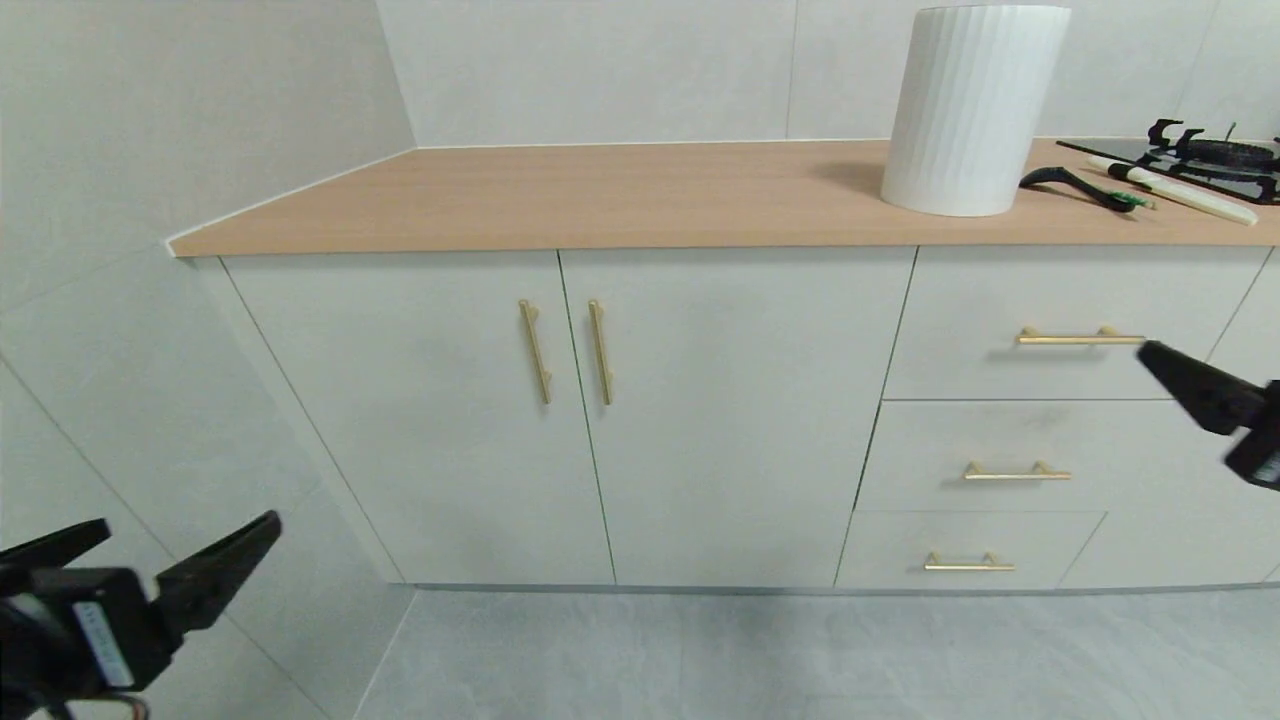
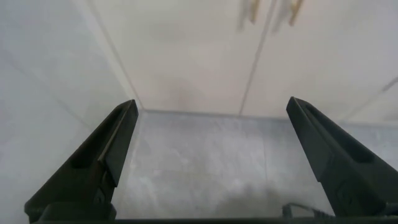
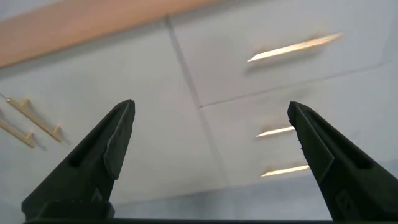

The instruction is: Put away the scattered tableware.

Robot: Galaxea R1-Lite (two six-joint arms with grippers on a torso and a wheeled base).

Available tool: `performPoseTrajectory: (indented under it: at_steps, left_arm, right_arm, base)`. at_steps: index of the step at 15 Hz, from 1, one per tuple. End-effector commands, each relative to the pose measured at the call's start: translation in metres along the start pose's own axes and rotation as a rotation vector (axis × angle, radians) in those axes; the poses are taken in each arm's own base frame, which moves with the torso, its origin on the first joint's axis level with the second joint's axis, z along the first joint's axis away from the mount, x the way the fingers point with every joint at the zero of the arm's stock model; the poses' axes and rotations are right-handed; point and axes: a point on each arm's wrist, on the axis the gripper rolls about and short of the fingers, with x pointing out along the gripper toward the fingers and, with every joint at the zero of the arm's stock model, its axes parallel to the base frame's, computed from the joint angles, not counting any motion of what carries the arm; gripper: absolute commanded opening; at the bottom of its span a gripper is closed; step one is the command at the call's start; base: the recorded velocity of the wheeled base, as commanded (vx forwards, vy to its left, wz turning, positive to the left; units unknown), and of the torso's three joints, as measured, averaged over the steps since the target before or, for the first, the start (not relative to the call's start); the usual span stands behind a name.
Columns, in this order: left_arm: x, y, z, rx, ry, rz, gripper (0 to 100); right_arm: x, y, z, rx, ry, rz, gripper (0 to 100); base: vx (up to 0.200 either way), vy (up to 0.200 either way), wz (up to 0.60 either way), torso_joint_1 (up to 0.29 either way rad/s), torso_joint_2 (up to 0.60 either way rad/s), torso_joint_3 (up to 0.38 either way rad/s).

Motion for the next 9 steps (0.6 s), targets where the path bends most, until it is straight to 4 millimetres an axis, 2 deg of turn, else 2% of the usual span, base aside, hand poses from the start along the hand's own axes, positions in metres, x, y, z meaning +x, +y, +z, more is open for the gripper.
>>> performPoseTrajectory:
  at_steps: [1, 3, 4, 5, 9]
  left_arm:
    - [-0.043, 0.037, -0.025, -0.046, -0.146, 0.050, 100]
    - [-0.060, 0.050, -0.042, -0.061, -0.187, 0.091, 100]
    - [-0.064, 0.052, -0.045, -0.063, -0.189, 0.100, 100]
    - [-0.074, 0.058, -0.056, -0.065, -0.184, 0.125, 100]
    - [-0.092, 0.065, -0.084, -0.099, -0.229, 0.200, 100]
  right_arm:
    - [-0.100, -0.065, -0.002, -0.096, -0.237, -0.110, 100]
    - [-0.140, -0.079, -0.012, -0.178, -0.270, -0.154, 100]
    - [-0.148, -0.082, -0.017, -0.195, -0.277, -0.164, 100]
    - [-0.168, -0.089, -0.028, -0.242, -0.293, -0.182, 100]
    - [-0.174, -0.085, -0.028, -0.258, -0.347, -0.335, 100]
  base:
    - [0.000, 0.000, 0.00, 0.000, 0.00, 0.000]
    - [0.000, 0.000, 0.00, 0.000, 0.00, 0.000]
    - [0.000, 0.000, 0.00, 0.000, 0.00, 0.000]
    - [0.000, 0.000, 0.00, 0.000, 0.00, 0.000]
    - [0.000, 0.000, 0.00, 0.000, 0.00, 0.000]
